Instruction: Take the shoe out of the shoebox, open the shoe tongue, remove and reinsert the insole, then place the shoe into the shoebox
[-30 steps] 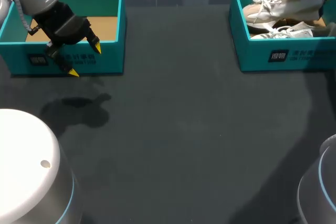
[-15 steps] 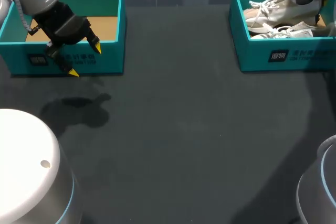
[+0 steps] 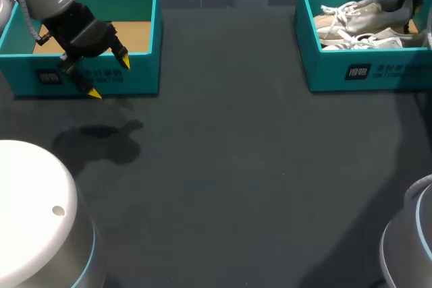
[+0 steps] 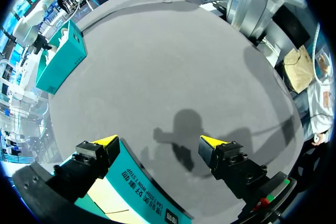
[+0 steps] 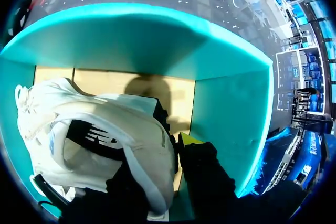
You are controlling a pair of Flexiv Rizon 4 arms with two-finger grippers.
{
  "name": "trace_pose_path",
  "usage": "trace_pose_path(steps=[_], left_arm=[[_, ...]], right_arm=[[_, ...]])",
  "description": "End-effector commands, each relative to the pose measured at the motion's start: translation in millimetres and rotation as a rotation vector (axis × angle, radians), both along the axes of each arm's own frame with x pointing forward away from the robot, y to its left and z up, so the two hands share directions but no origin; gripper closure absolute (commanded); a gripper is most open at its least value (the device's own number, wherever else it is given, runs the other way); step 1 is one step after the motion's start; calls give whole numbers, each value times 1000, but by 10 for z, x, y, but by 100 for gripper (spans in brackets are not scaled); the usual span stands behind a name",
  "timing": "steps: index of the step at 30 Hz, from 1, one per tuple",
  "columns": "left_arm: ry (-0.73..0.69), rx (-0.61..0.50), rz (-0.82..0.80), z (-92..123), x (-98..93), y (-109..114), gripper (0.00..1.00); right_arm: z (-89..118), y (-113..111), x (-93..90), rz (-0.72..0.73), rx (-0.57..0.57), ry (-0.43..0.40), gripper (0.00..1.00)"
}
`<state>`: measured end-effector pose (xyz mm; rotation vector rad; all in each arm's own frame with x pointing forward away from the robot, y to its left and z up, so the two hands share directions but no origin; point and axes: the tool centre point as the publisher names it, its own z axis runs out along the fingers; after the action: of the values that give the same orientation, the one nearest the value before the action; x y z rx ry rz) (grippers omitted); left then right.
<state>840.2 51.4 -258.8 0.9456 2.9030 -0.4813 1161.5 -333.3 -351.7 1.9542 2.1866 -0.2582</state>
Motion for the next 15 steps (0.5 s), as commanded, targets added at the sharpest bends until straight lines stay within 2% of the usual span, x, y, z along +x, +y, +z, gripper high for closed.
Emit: trace_pose_path(steps=[1, 10, 15], left_arm=[[-1, 3, 0, 3, -2, 1, 0], [-1, 3, 0, 3, -2, 1, 0], [-1, 3, 0, 3, -2, 1, 0]], right_arm=[[-50, -7, 67, 1, 4, 12, 96], [-55, 4, 102, 8, -1, 9, 93], [-65, 14, 118, 16, 0, 11, 76]])
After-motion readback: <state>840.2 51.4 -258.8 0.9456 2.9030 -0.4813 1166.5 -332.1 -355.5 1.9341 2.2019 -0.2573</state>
